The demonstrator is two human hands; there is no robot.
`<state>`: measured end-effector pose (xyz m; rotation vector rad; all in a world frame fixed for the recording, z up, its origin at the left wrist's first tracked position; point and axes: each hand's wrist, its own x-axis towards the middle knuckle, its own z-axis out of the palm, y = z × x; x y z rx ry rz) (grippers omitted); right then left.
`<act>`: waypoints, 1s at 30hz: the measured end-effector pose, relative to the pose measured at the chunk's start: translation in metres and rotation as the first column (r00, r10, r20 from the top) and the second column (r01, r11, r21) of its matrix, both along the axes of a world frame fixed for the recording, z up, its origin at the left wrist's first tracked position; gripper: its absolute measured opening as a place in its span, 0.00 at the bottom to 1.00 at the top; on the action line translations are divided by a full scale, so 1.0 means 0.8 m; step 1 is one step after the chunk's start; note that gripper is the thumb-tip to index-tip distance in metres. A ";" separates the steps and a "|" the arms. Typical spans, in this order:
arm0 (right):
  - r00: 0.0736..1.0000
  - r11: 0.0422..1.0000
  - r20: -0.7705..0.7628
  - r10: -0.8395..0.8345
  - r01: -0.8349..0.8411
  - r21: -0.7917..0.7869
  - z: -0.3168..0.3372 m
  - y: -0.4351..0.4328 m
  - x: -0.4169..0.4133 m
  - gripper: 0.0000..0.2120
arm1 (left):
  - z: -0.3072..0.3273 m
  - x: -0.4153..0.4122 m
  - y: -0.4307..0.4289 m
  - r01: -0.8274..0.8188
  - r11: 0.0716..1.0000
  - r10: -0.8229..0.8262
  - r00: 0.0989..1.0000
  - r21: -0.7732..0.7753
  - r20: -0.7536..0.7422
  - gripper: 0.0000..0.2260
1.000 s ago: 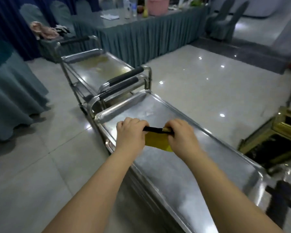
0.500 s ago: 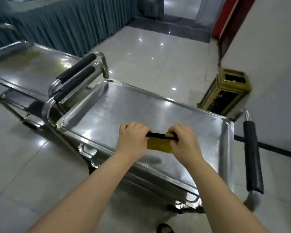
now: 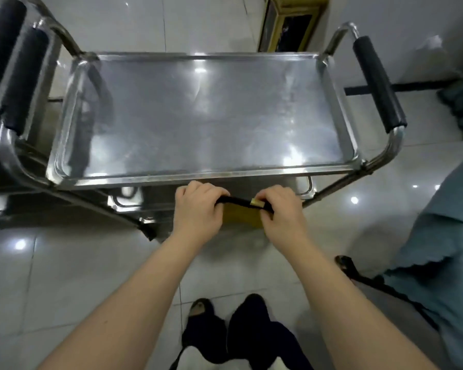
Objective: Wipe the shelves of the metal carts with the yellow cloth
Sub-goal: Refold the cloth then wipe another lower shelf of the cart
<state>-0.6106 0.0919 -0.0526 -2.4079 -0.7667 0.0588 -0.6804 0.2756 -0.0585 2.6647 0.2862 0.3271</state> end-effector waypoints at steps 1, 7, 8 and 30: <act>1.000 1.000 -0.019 -0.001 0.001 -0.007 -0.015 -0.007 -0.010 0.13 | -0.016 -0.008 -0.007 -0.003 1.000 0.003 1.000 -0.008 -0.026 0.11; 0.958 0.994 -0.278 -0.070 0.089 0.056 -0.136 -0.026 -0.015 0.12 | -0.126 -0.007 -0.035 -0.052 0.997 0.037 0.966 -0.051 -0.257 0.10; 0.950 0.994 -0.303 -0.072 0.094 0.058 -0.159 -0.025 -0.009 0.12 | -0.146 0.000 -0.035 -0.060 0.996 0.040 0.954 -0.060 -0.296 0.11; 0.992 0.979 0.090 -0.088 0.102 -0.177 -0.485 0.077 0.217 0.15 | -0.489 0.212 0.065 -0.029 1.000 0.028 0.998 -0.008 -0.055 0.10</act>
